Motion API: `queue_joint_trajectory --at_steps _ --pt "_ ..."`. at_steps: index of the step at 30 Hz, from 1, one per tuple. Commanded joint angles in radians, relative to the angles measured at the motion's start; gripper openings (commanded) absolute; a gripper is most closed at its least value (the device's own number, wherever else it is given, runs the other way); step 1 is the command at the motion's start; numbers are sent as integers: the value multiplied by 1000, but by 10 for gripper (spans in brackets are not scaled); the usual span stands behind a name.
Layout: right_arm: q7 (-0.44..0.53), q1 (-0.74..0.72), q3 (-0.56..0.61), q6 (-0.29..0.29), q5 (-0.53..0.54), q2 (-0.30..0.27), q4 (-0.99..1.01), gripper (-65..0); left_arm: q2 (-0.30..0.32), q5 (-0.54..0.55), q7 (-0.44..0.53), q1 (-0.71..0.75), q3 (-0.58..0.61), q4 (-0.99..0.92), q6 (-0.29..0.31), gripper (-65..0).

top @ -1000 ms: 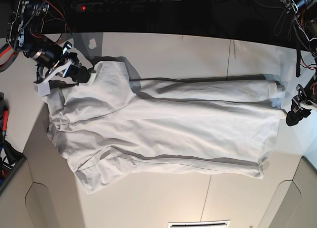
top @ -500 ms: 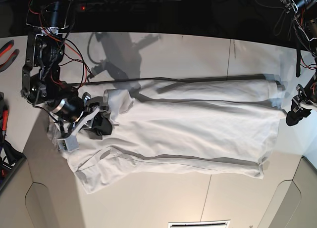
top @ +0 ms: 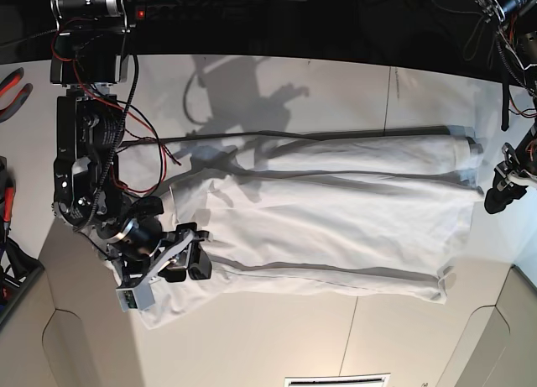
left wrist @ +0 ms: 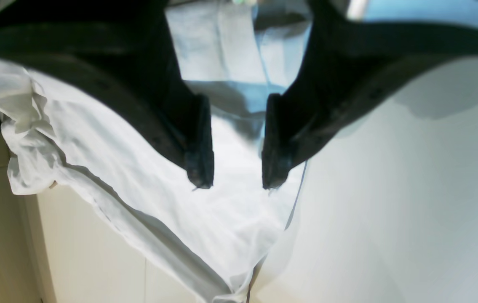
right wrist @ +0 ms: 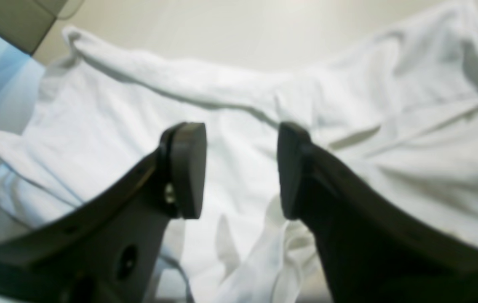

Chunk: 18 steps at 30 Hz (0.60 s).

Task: Layout the t-shirt on the table in an organized manner, then fold the t-shirt properly
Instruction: 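Fold the hem corner with the right gripper across the shirt body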

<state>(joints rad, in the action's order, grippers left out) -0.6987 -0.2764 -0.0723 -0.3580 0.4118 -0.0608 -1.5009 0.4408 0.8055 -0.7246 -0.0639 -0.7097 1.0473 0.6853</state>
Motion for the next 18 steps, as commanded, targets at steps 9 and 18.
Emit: queue_joint_trajectory --at_steps 9,18 --pt "-105 -63 -21 -5 19 -2 -43 -650 22 24 17 -13 -3 17 13 -420" --pt "-226 166 -200 113 -10 -3 -358 -650 22 24 2 -13 -3 17 13 -420"
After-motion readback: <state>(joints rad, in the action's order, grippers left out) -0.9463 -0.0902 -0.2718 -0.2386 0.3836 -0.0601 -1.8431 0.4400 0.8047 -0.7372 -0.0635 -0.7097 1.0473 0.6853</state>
